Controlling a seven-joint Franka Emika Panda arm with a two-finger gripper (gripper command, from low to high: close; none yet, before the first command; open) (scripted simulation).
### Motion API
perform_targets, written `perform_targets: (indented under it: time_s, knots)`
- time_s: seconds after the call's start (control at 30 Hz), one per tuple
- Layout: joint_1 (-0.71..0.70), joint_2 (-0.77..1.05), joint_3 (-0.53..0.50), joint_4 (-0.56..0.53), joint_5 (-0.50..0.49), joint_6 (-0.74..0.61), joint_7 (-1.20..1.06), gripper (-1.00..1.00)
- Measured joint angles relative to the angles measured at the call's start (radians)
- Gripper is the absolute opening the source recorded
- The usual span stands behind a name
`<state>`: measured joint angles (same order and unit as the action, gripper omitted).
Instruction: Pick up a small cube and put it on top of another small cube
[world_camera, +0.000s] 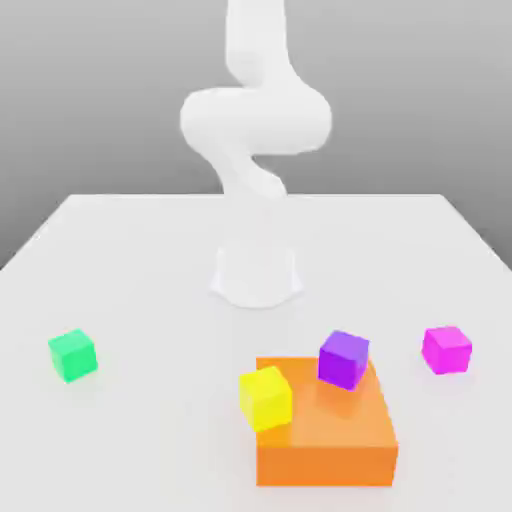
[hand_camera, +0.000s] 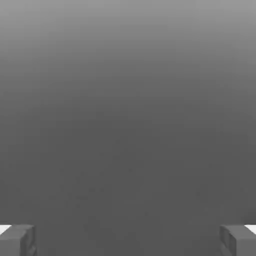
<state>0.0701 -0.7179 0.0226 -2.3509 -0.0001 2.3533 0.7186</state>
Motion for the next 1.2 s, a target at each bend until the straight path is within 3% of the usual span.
perform_targets:
  time_s: [0.5,0.67,0.87,0.9,1.1,1.2]
  knots:
    - [0.429,0.558,0.192,-0.327,0.0,0.354,-0.544,0.0]
    - [0.555,0.741,0.269,-0.426,-0.04,0.471,-0.682,0.0]
    - [0.67,0.961,0.121,-0.404,-0.212,0.64,-0.579,0.0]
    - [0.699,0.993,0.089,-0.398,-0.23,0.666,-0.566,-1.0]
    - [0.712,1.008,0.073,-0.395,-0.242,0.677,-0.556,-1.0]
    - [0.669,0.946,0.128,-0.407,-0.193,0.627,-0.594,-1.0]
